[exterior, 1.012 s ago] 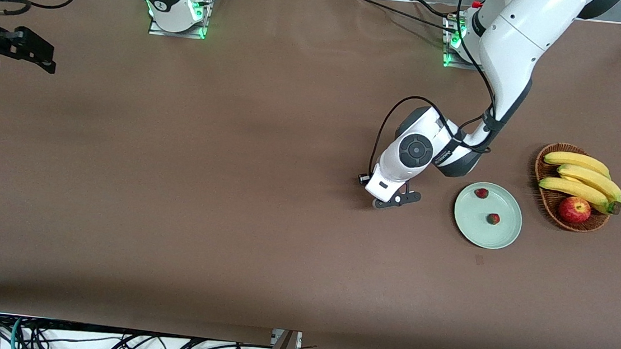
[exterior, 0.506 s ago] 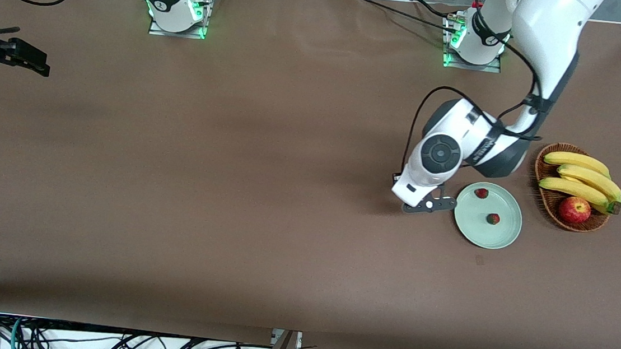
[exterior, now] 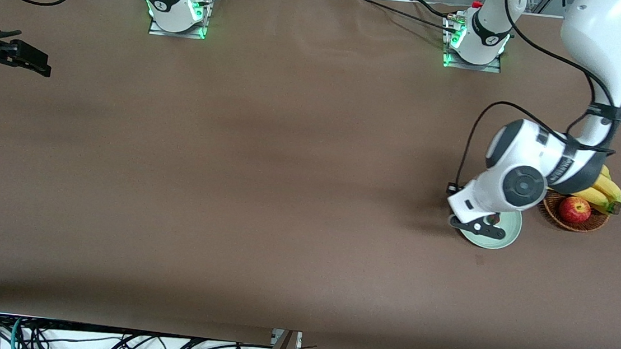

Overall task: Collect all strawberries into plate
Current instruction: 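Carry the strawberry over the plate and open the left gripper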

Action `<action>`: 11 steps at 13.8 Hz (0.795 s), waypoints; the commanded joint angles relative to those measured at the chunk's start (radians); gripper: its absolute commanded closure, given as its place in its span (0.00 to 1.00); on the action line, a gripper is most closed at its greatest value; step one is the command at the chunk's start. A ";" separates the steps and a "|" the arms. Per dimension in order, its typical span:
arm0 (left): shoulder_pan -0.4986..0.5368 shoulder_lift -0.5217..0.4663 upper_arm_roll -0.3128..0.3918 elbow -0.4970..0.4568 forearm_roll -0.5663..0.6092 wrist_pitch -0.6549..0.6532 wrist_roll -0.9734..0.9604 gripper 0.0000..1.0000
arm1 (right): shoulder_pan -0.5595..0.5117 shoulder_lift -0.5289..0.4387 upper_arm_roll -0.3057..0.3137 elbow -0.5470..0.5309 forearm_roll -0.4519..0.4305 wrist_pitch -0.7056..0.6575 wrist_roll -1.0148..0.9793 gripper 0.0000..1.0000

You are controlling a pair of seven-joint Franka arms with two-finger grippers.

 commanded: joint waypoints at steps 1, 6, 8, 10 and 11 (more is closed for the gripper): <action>0.092 0.068 -0.016 -0.003 0.023 0.125 0.250 0.83 | -0.007 -0.015 0.005 -0.002 -0.002 0.002 -0.018 0.00; 0.106 0.087 -0.019 -0.006 0.016 0.163 0.319 0.00 | -0.003 -0.015 0.007 -0.004 0.000 0.002 -0.008 0.00; 0.099 0.014 -0.027 0.003 0.014 0.144 0.314 0.00 | 0.000 -0.015 0.010 -0.002 0.000 0.002 -0.006 0.00; 0.099 -0.057 -0.042 0.017 0.006 0.114 0.303 0.00 | 0.000 -0.014 0.010 -0.002 0.000 0.004 -0.006 0.00; 0.099 -0.090 -0.050 0.035 0.005 0.069 0.302 0.00 | 0.000 -0.015 0.009 -0.002 0.000 0.004 -0.006 0.00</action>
